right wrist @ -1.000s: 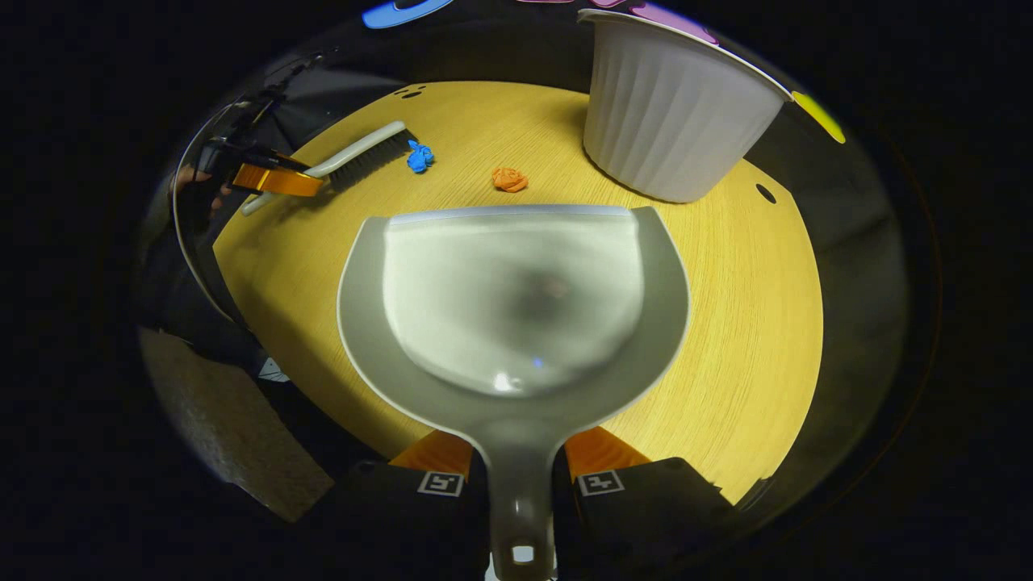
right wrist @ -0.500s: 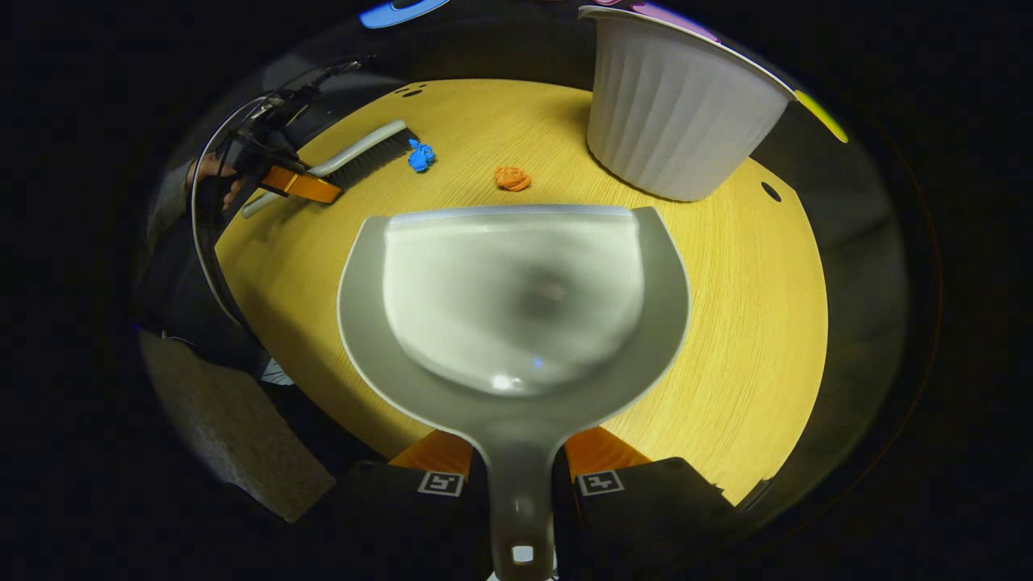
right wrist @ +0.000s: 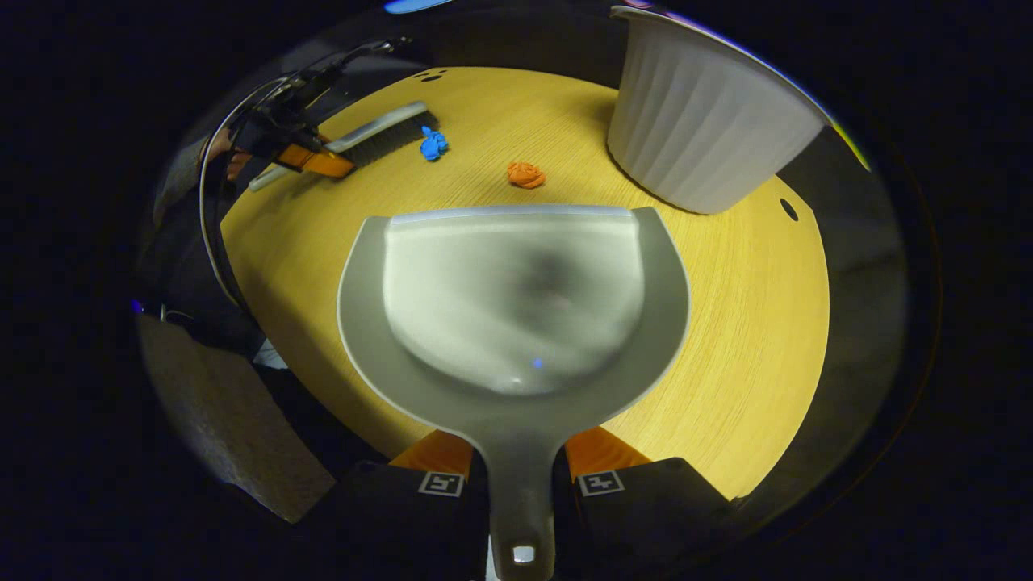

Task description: Pick up the small broom and dustpan from the desktop, sweep the trash into the dustpan with the broom, and then empty the trash into the garbage bin.

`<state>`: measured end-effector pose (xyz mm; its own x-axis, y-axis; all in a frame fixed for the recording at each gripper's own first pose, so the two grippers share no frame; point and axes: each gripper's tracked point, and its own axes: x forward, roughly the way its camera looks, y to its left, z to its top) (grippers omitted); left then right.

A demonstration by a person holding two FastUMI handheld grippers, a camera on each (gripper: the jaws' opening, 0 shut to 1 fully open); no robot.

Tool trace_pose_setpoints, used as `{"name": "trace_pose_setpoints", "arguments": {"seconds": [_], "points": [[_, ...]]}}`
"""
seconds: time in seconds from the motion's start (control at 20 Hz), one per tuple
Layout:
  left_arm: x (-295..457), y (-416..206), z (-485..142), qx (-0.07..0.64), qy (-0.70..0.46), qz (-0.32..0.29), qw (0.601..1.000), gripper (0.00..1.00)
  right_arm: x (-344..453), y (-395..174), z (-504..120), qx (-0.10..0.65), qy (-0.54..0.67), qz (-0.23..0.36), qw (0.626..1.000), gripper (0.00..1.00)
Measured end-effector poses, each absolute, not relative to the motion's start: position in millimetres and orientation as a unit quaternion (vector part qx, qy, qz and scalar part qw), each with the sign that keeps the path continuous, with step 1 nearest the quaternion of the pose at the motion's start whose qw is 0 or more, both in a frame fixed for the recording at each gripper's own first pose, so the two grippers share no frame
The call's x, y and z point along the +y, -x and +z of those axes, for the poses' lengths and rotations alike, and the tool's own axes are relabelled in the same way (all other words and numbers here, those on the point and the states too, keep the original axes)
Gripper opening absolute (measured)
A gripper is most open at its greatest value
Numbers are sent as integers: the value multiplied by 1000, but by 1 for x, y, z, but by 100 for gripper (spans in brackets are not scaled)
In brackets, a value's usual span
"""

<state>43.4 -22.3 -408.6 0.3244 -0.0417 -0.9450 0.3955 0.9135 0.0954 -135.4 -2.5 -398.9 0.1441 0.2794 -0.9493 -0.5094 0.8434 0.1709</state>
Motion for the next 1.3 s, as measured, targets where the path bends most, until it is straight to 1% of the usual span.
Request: {"name": "trace_pose_setpoints", "arguments": {"seconds": [0.05, 0.1, 0.15, 0.2, 0.25, 0.3, 0.35, 0.5, 0.55, 0.6, 0.65, 0.8, 0.85, 0.9, 0.95, 1.15, 1.2, 1.25, 1.3], "points": [[-26, -48, -406, 558, -162, -137, 802, 26, -5, 135, -399, 605, 108, 271, 741, 36], [-31, -50, -404, 557, -165, -139, 802, 27, -7, 133, -399, 609, 117, 277, 734, 40], [-36, -52, -404, 557, -164, -140, 802, 26, -9, 132, -399, 614, 122, 282, 727, 32], [-42, -54, -404, 558, -164, -143, 801, 25, -11, 129, -401, 618, 127, 284, 722, 36], [-47, -56, -407, 559, -167, -146, 799, 25, -12, 127, -401, 619, 132, 287, 719, 36], [-52, -58, -409, 558, -170, -149, 798, 25, -14, 125, -402, 621, 138, 290, 715, 33], [-60, -59, -410, 559, -170, -155, 796, 24, -16, 123, -404, 620, 144, 294, 713, 36], [-82, -58, -416, 566, -171, -178, 787, 24, -16, 122, -405, 619, 158, 306, 706, 36], [-91, -57, -418, 566, -171, -187, 784, 25, -16, 123, -405, 619, 161, 310, 704, 40], [-105, -55, -418, 566, -168, -201, 782, 24, -15, 121, -404, 615, 159, 314, 706, 40], [-115, -53, -417, 566, -163, -213, 780, 25, -15, 122, -404, 614, 158, 316, 706, 36], [-154, -43, -413, 570, -146, -252, 769, 25, -16, 122, -403, 610, 154, 323, 707, 36], [-161, -41, -413, 570, -144, -263, 765, 25, -16, 123, -405, 607, 153, 325, 709, 40], [-171, -35, -411, 573, -140, -278, 758, 25, -17, 123, -407, 606, 152, 326, 710, 40], [-180, -31, -411, 576, -135, -289, 753, 25, -16, 123, -404, 604, 151, 328, 710, 36], [-205, -16, -409, 583, -134, -329, 730, 25, -17, 125, -407, 598, 150, 333, 713, 36], [-207, -15, -407, 584, -136, -335, 727, 23, -18, 125, -407, 596, 150, 334, 714, 40], [-210, -12, -404, 584, -134, -340, 725, 24, -18, 124, -408, 594, 147, 335, 717, 36], [-214, -11, -398, 585, -127, -345, 723, 25, -18, 125, -409, 593, 144, 334, 719, 40]]}}
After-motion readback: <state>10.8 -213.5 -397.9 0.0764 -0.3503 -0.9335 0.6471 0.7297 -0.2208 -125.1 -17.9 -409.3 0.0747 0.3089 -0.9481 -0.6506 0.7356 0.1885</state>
